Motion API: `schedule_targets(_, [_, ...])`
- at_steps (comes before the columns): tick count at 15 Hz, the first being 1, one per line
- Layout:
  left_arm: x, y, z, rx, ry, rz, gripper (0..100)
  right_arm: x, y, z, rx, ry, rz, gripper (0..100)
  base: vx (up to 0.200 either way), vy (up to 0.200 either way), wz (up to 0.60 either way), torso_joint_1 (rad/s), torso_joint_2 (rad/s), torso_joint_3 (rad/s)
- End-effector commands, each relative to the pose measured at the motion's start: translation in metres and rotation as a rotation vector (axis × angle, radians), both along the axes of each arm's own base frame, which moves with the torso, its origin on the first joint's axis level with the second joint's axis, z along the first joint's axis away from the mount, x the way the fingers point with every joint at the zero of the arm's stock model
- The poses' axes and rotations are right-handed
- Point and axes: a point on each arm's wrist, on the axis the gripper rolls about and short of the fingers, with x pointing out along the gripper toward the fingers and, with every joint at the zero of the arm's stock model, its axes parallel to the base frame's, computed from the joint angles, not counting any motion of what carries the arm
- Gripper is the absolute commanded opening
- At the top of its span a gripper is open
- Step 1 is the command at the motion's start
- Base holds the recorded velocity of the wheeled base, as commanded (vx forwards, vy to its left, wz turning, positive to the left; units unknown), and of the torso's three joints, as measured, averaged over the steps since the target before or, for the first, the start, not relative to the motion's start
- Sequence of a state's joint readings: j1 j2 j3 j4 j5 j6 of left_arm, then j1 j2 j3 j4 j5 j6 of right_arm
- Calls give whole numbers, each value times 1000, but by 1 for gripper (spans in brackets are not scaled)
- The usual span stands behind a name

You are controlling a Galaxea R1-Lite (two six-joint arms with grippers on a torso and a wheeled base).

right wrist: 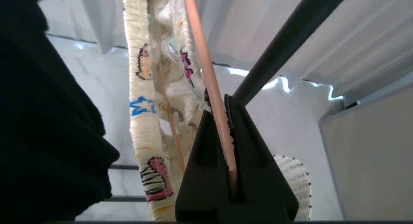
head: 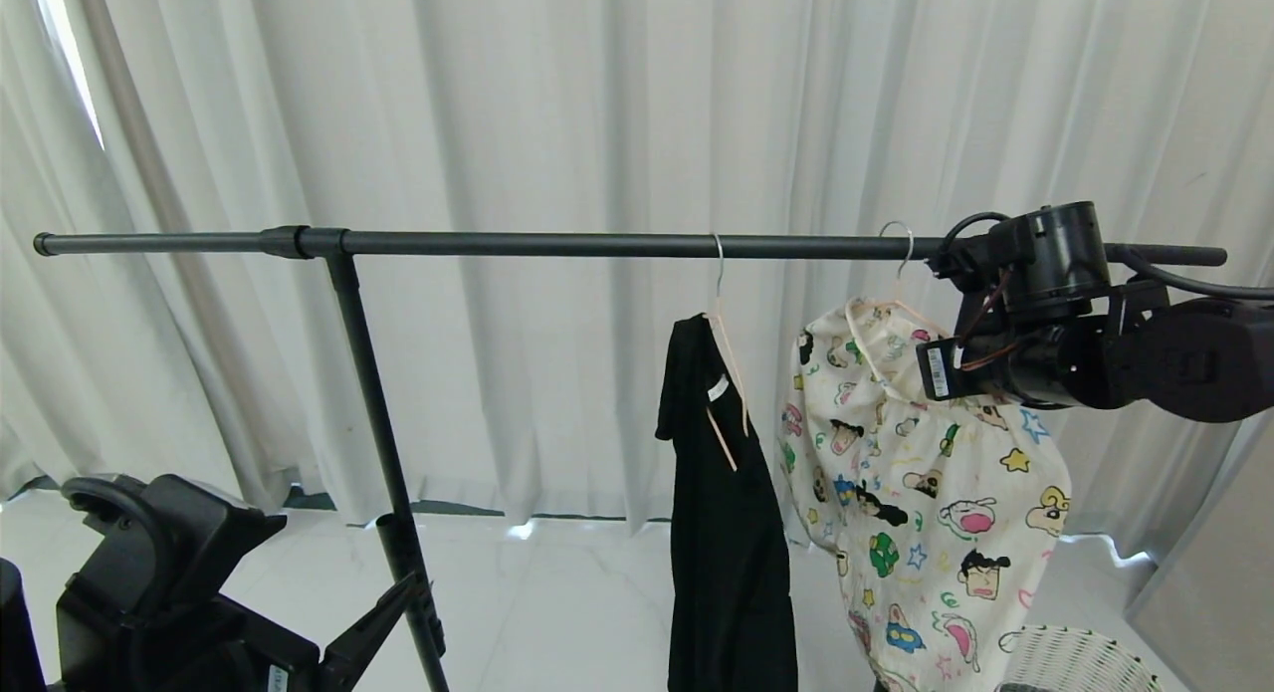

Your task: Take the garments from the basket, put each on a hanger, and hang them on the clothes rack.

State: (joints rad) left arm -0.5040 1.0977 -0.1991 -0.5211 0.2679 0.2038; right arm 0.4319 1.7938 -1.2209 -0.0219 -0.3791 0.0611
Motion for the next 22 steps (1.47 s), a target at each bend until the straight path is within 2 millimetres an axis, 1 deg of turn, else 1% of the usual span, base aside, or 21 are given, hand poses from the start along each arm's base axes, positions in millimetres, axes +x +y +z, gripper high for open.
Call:
schedule_targets(1, [0, 0, 0, 2, 2, 0, 100, 4, 1, -6, -13, 14, 3, 0, 0, 0, 0, 0, 0, 0])
schedule_targets(4, [0, -1, -1, 3, 5, -2, 100, 5, 0, -7, -15, 17, -1, 0, 0, 0, 0, 0, 0, 0])
schedule_targets(5, [0, 0, -1, 2, 5, 0, 100, 4, 0, -6, -14, 14, -1, 100, 0, 0, 0, 0, 0, 0])
schedule_targets(6, [1, 0, -1, 3, 7, 5, 100, 2, -1, -2, -5, 5, 0, 100, 0, 0, 0, 0, 0, 0])
schedule_targets(8, [2, 3, -2, 2, 10, 32, 100, -11, -4, 15, 13, -29, 14, 100, 0, 0, 0, 0, 0, 0])
schedule_targets(11, [4, 6, -3, 6, 13, 62, 100, -42, -17, 47, 57, -72, 49, 100, 0, 0, 0, 0, 0, 0])
schedule_targets(12, [5, 6, -3, 8, 16, 68, 100, -53, -22, 56, 73, -74, 69, 100, 0, 0, 0, 0, 0, 0])
schedule_targets(14, [5, 8, -4, 13, 19, 84, 100, -68, -29, 68, 82, -89, 80, 100, 0, 0, 0, 0, 0, 0])
schedule_targets(15, [6, 8, -4, 15, 23, 85, 100, -76, -34, 72, 70, -83, 71, 100, 0, 0, 0, 0, 0, 0])
schedule_targets(17, [8, 11, -5, 16, 29, 110, 100, -100, -50, 73, 1, 8, 43, 100, 0, 0, 0, 0, 0, 0])
schedule_targets(18, [9, 13, -5, 14, 31, 131, 100, -110, -56, 75, -20, 26, 39, 100, 0, 0, 0, 0, 0, 0])
schedule_targets(19, [9, 14, -5, 14, 31, 142, 100, -112, -58, 74, -22, 26, 36, 100, 0, 0, 0, 0, 0, 0])
schedule_targets(20, [11, 17, -5, 17, 32, 164, 100, -117, -61, 73, -25, 26, 31, 100, -200, 0, 0, 2, -2, 2])
schedule_targets(22, [15, 22, -9, 20, 55, 212, 100, -124, -74, 70, -64, 22, -31, 100, -200, 0, 0, 14, 0, 2])
